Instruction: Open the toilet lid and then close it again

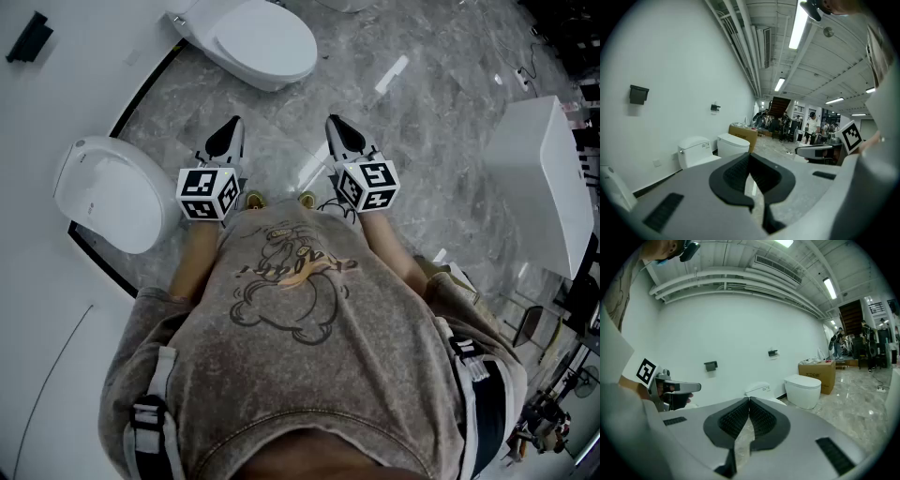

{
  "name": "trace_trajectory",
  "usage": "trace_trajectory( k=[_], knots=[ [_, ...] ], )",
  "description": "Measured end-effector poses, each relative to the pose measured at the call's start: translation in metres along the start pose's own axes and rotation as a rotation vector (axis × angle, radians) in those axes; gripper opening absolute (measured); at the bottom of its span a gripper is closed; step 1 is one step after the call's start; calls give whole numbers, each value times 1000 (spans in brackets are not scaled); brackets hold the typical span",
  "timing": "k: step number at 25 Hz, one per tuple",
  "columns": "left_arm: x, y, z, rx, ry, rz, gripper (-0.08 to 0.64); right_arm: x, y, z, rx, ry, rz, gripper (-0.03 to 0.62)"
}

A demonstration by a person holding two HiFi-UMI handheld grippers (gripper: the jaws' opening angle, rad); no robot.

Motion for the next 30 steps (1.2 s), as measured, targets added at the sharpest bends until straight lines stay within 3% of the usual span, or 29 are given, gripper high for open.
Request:
trace_trajectory(
  k=[9, 17, 23, 30],
  knots=[
    [6, 3, -8, -3, 25, 26, 9, 18, 3, 2, 2, 40, -7, 29],
    [5, -9, -20, 30, 87, 52, 9, 38, -22, -9, -26, 81, -7, 29],
    [-16, -20, -42, 18, 98, 57, 9, 46, -33, -43, -53, 78, -20, 29],
    [-68, -26, -93, -4, 39, 38, 9, 52, -43, -110, -55, 47, -47, 29]
  ],
)
Point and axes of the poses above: the fingertips, and each gripper's own axes: z backward along the fingers, x to its right, y out of its top, the point moved 1 cm from there along z, backward along the fingers, and after that the axes turned 11 degrees about -y, right-handed, at the moved point
